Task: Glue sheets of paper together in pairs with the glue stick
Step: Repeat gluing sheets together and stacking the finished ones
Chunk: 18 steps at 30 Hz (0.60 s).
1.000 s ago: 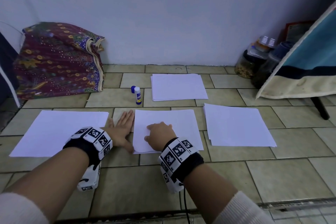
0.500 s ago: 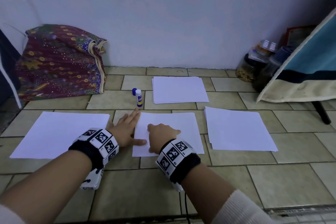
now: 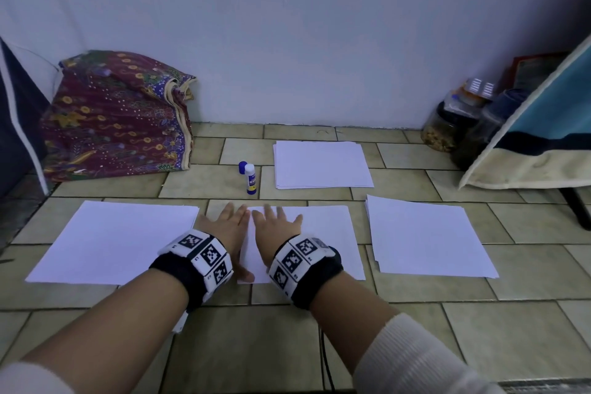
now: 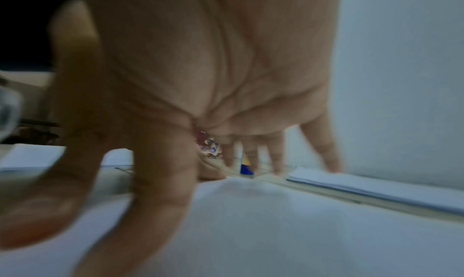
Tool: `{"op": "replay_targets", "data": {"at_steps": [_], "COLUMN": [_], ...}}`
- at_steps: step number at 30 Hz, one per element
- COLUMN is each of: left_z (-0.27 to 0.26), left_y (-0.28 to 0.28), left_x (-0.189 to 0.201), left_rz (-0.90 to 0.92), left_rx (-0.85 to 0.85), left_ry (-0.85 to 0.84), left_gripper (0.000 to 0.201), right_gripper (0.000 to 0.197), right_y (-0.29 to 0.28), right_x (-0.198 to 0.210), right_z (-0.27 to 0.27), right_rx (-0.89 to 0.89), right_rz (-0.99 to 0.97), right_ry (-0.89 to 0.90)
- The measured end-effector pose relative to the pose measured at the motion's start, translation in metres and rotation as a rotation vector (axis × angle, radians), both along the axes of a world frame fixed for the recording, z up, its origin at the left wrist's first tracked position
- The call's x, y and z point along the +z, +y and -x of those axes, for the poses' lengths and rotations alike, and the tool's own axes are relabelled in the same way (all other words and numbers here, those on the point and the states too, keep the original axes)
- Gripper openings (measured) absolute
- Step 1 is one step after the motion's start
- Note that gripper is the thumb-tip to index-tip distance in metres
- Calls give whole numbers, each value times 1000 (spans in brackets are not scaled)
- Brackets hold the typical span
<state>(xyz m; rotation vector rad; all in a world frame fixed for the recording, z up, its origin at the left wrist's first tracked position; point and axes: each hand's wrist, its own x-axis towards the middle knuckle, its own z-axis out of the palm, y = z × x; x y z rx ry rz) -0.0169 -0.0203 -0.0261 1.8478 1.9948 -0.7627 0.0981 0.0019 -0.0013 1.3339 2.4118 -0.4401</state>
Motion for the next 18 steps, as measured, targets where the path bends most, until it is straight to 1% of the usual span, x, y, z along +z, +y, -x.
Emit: {"op": "replay_targets", "data": {"at_steps": [1,3,4,5,8,13,18], "left_z": [0,-1,-1,-2,-3,-3,1], "left_y": [-2,-4,-4,-4,-4,1,0], "left_x": [0,2,2,3,4,9,3], "left_rz": [-8,-9,-4,-1,3,53,32], "left_rx": [0,-4,-9,-14,-18,-23,-34], "left_ry": [-3,4,13,23,25,42,42], "left_gripper": [135,132,132,132,131,134,135], "right_gripper": [80,105,113,116,114,99,101], "right_y": [6,18,23,26,33,47,59], "right_x": [-2,-7,-9,-11,-9,-4,-5], "right_z": [-1,-7,-13,-19,-39,-73,-107], "right_rx": [58,150,168,166,79,-118,-277], "right_rz": [67,161,166,160,168,171,107], "right_ry": [32,8,-13,-15,26,26,11]}}
